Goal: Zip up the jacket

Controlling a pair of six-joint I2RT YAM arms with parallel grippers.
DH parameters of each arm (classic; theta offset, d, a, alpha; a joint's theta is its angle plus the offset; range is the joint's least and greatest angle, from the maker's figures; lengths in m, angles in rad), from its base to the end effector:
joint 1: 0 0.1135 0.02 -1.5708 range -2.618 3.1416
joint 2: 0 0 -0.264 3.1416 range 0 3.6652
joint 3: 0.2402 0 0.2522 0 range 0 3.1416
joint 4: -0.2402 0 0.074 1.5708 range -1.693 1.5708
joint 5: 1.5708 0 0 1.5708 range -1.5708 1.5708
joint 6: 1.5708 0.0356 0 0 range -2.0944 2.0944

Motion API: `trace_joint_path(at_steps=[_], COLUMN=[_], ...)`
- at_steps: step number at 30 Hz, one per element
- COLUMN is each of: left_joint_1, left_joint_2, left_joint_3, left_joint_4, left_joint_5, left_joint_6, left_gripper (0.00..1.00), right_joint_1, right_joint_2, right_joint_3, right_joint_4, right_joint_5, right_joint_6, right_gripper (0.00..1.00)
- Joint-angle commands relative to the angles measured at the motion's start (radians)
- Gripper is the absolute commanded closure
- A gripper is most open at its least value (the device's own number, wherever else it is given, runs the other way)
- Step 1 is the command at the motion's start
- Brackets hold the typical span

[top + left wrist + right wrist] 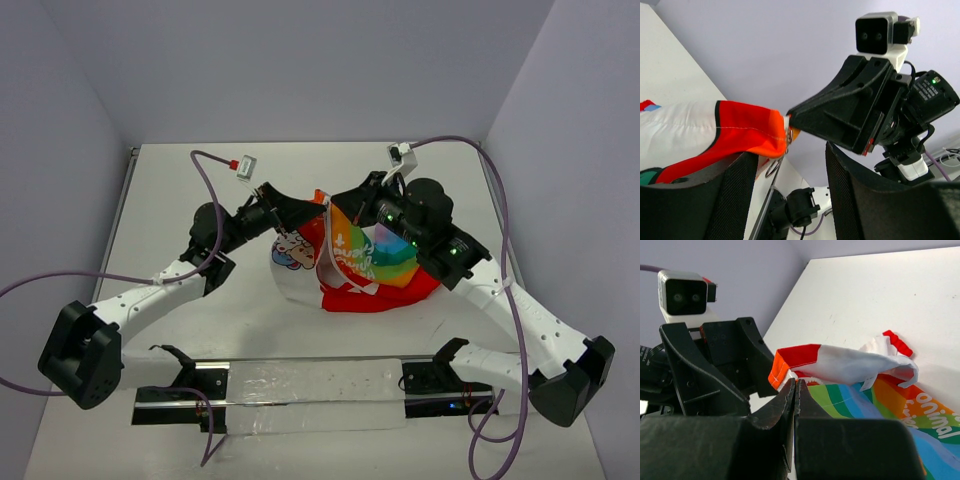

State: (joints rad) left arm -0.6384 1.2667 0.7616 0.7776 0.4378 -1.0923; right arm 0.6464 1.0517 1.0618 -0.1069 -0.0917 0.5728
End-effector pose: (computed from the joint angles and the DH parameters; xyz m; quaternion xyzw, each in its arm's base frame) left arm 0.2212 -0.1830 0.3280 0.0358 0.6139 -0.6771 0.4042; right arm 0.1915 0.1485 0.3946 -0.0580 0.7381 0.4122 0.5310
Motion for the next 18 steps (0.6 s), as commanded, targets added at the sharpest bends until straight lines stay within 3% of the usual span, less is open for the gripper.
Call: trace_joint_path(at_steps=[1,18], left_joint_1=[0.003,0.002], left_joint_2=[-0.048,-0.049], left_joint_3=[-0.02,-0.062], left_joint_4=[0.063,0.059], left_joint_5=[0.03,0.05], left_joint_6=[0.002,-0.012], left_gripper=[0.38,0.35], right_joint_1=[-0.016,-0.021], right_joint_2=[0.007,0.021], right_joint_3=[0.052,0.052], right_joint_4=[0.019,0.024], right_joint_5=[0.009,0.007], right_joint_6=[0.002,0.003], right_gripper=[1.0,1.0])
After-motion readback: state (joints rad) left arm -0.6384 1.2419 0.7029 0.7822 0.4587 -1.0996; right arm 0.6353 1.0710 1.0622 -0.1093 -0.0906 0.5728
